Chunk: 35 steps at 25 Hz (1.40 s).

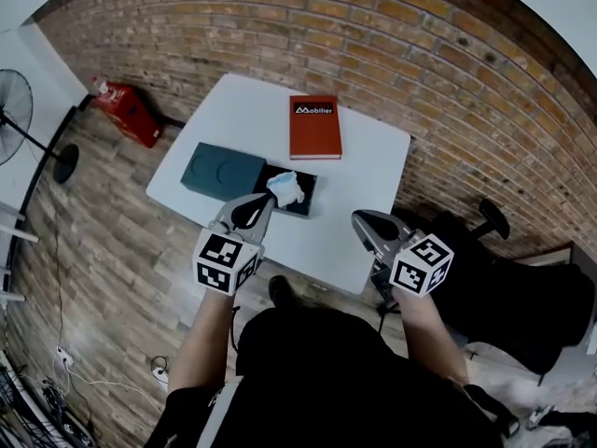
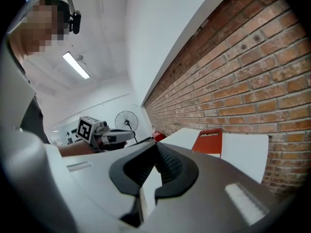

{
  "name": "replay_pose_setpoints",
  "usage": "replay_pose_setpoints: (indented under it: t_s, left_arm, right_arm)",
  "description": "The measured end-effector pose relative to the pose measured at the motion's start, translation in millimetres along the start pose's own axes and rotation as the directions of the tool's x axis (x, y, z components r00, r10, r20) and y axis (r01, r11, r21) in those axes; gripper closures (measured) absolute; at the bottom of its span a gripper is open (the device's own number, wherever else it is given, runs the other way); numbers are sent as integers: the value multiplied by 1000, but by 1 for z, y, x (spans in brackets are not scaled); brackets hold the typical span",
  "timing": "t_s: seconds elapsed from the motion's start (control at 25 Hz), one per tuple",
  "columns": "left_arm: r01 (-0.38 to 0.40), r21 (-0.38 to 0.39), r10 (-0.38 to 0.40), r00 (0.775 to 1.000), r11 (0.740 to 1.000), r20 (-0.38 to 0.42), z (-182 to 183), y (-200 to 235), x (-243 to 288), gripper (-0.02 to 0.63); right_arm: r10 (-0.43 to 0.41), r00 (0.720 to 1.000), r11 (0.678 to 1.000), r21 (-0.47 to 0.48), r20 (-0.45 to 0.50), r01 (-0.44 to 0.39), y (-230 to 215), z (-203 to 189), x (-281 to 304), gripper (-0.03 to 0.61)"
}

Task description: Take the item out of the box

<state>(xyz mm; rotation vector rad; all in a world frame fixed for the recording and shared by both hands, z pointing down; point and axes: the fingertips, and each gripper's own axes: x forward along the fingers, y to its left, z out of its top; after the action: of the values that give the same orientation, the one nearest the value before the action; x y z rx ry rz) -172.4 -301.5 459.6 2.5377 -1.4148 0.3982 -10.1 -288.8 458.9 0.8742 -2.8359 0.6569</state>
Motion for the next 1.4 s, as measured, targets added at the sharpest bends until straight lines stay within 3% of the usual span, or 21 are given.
replay_pose_setpoints:
  t_s: [0.28, 0.68, 1.04, 1.24, 1.4]
  left_arm:
    - [69, -20, -70, 997, 997, -46, -18, 59, 27, 606]
    - [122, -4, -121, 979, 993, -164, -53, 57, 86, 606]
    - [202, 67, -156, 895, 977, -418, -120, 33, 133, 510]
    - [230, 72, -163, 846, 971, -508, -149, 29, 158, 461]
    - [254, 128, -136, 804, 959, -579, -171, 28, 169, 446]
  right_arm:
    - [-13, 1000, 1000, -16, -27, 12, 16, 11, 64, 578]
    - [-60, 997, 994, 84, -43, 64, -33, 7, 58, 578]
    - [-68, 996, 989, 127, -53, 75, -63, -4, 39, 577]
    - [-102, 994, 983, 149, -46, 108, -83, -12, 21, 577]
    - [-119, 992, 979, 163, -36, 123, -88, -12, 9, 578]
